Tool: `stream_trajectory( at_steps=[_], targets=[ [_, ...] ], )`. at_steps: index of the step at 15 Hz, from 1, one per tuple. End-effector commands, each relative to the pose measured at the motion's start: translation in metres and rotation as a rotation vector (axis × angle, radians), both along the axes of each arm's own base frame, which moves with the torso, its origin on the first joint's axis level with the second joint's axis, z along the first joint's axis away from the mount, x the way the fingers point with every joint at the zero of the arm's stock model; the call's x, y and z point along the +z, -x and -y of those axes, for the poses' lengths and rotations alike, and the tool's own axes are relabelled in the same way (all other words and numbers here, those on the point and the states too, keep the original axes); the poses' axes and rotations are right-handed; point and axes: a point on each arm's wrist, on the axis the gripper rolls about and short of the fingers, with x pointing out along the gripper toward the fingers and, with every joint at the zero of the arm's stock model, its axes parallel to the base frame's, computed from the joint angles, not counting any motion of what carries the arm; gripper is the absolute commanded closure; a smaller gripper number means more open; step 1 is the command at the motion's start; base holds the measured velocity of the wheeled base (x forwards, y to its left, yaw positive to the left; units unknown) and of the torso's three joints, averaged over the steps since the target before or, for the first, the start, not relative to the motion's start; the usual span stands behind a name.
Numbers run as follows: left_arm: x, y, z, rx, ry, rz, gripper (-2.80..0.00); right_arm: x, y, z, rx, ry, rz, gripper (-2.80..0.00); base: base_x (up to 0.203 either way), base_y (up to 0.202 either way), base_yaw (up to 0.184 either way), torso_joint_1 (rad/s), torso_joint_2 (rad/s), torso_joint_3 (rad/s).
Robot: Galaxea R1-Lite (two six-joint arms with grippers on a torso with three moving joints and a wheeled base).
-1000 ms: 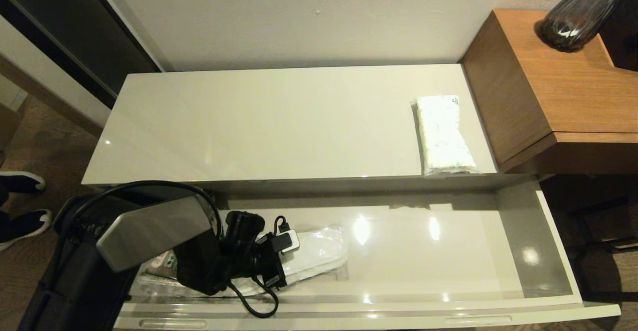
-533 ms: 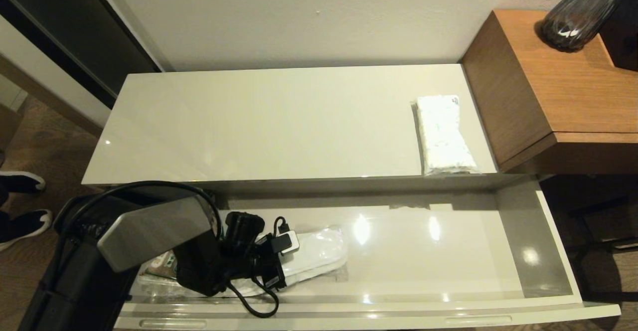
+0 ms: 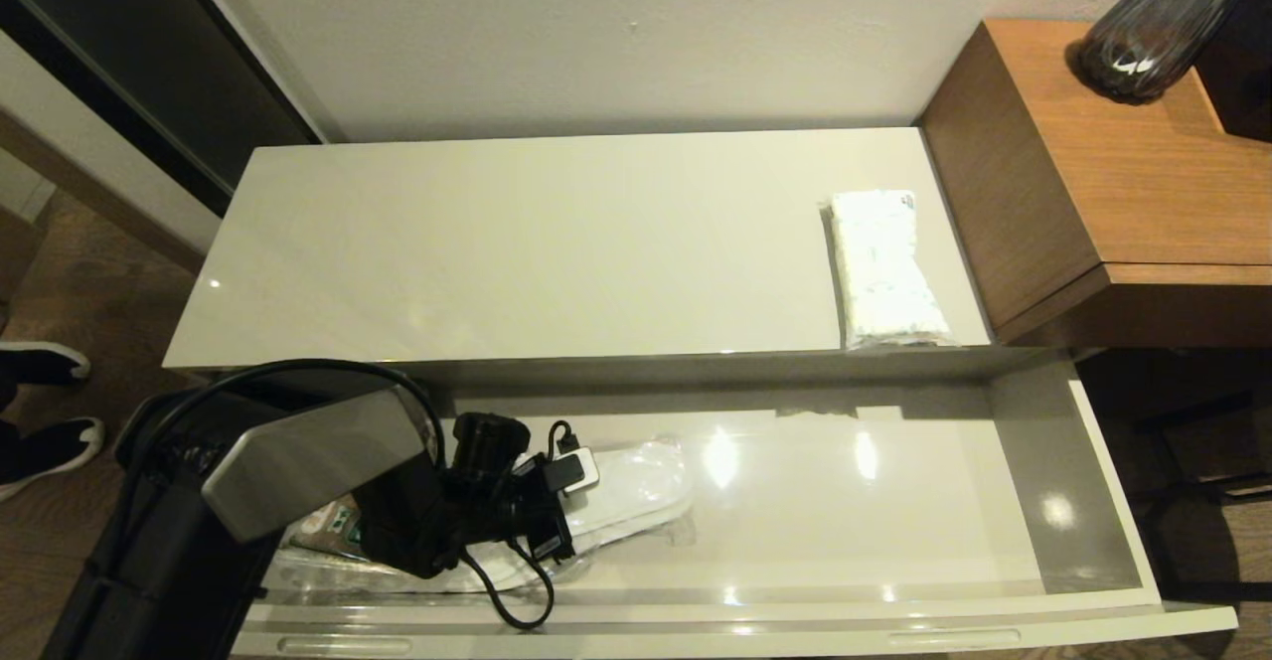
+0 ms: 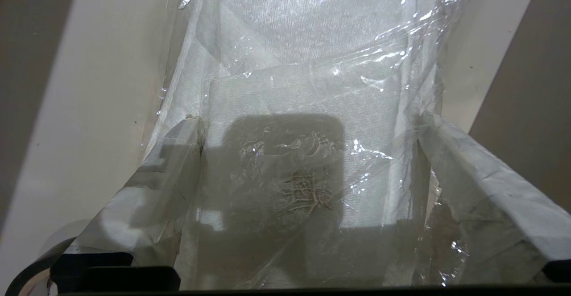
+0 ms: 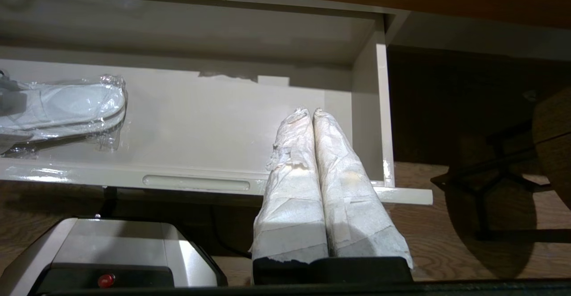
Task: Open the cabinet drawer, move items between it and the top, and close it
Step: Take out the disposable slippers from the drawer
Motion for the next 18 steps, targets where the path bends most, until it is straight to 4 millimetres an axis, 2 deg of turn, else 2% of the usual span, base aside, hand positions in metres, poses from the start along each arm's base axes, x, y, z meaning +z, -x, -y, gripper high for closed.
stream_trajectory(
  at_steps=[1,13,18],
  targets=[
    [-0.003,-0.002,0.001,-0.001,0.001,0.004,-2.80,0.000,0.000,0.000,0.001,0.001,-0.003,0.00,0.000,0.000,0.000,0.000,0.00,0.000],
    [-0.017,-0.007,0.003,0.001,-0.003,-0.007,-2.80,0.000,0.000,0.000,0.001,0.001,-0.002,0.00,0.000,0.000,0.000,0.000,0.00,0.000],
    [-0.012,-0.011,0.005,-0.018,0.000,0.025,-2.80,0.000,0.000,0.000,-0.001,0.003,-0.003,0.00,0.000,0.000,0.000,0.000,0.00,0.000]
  ],
)
